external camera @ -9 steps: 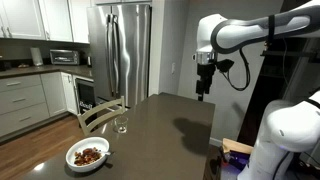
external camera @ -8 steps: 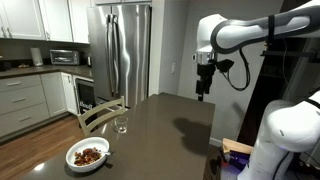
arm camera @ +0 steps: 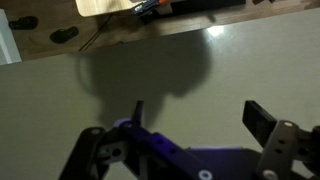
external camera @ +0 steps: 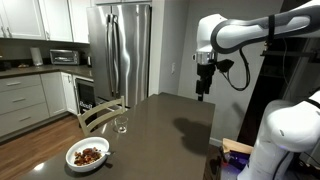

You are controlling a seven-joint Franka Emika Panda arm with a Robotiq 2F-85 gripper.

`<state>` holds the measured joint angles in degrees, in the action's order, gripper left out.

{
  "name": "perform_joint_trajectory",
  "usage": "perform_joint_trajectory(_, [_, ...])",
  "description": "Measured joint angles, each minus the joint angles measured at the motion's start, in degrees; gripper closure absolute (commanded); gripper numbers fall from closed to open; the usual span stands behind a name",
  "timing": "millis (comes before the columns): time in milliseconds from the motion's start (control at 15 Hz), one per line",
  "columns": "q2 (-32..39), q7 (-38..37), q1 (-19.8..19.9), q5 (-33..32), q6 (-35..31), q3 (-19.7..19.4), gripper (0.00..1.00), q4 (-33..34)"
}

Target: Pick up the spoon, scoop some contents from the bowl and put them in the white cup.

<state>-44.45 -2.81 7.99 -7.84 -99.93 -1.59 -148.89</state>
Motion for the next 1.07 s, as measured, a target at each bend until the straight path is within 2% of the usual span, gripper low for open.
perform_joint_trajectory(200, [1.18, 0.0, -1.37, 1.8, -1.55, 0.03, 0.0, -0.03])
perform_joint_trajectory(600, [10.41, -0.01, -9.12, 11.37, -12.68, 2.22, 0.0, 1.15])
perform_joint_trajectory(1067, [28.39, 0.2, -16.5, 17.66, -19.09, 6.47, 0.0, 13.23])
